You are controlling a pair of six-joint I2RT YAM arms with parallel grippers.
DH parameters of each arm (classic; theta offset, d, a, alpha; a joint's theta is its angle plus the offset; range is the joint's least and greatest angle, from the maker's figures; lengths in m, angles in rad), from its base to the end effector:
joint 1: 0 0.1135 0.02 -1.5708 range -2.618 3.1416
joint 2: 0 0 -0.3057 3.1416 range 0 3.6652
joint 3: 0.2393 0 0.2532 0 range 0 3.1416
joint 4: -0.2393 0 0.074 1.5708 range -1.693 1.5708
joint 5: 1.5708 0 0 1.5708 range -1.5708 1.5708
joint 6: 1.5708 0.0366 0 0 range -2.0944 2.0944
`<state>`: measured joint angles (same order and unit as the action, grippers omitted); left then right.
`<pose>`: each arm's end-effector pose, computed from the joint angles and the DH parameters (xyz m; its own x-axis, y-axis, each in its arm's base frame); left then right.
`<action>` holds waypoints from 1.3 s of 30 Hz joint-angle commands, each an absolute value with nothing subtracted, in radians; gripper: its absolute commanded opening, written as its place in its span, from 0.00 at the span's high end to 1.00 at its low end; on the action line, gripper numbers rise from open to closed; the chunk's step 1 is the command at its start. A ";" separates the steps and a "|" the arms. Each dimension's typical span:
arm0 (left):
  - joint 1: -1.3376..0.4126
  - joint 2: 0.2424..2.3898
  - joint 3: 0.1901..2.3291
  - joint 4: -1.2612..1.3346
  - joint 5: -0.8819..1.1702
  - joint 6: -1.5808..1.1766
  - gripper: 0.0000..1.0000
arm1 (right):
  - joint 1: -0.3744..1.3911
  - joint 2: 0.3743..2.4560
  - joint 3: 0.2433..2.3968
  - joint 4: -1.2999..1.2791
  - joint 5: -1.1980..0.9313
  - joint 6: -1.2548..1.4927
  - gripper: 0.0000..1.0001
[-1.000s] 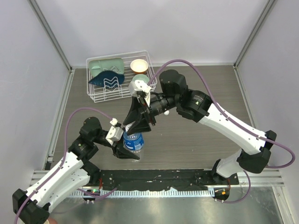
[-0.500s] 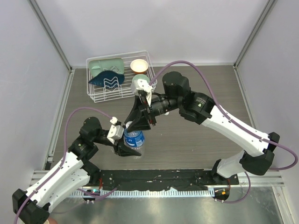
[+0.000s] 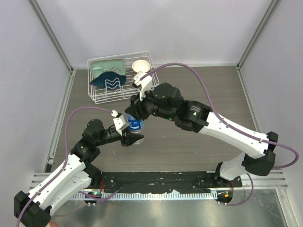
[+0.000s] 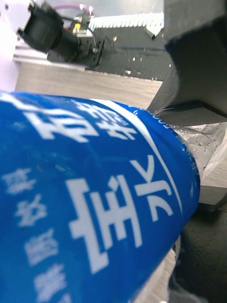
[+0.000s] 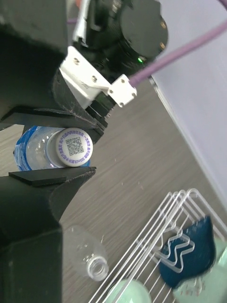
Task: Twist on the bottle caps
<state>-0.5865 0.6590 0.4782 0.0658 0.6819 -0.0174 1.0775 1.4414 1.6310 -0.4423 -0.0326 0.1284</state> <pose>0.0979 -0.0927 0.3037 -0.1121 0.0583 -0.9920 0.9494 0.3012 -0.0896 0.1495 0.2806 0.4943 -0.2321 -0.1613 -0.9592 -0.8727 0.4700 0.1321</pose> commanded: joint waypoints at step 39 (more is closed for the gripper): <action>-0.589 0.609 0.486 0.020 1.284 -0.014 1.00 | 0.977 1.298 1.655 -0.396 -0.776 0.005 0.37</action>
<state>-0.5888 0.6056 0.4488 0.0029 1.0279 -0.0093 0.9924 1.2686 1.6772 -0.3992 -0.4950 0.0456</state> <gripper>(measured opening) 0.463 0.630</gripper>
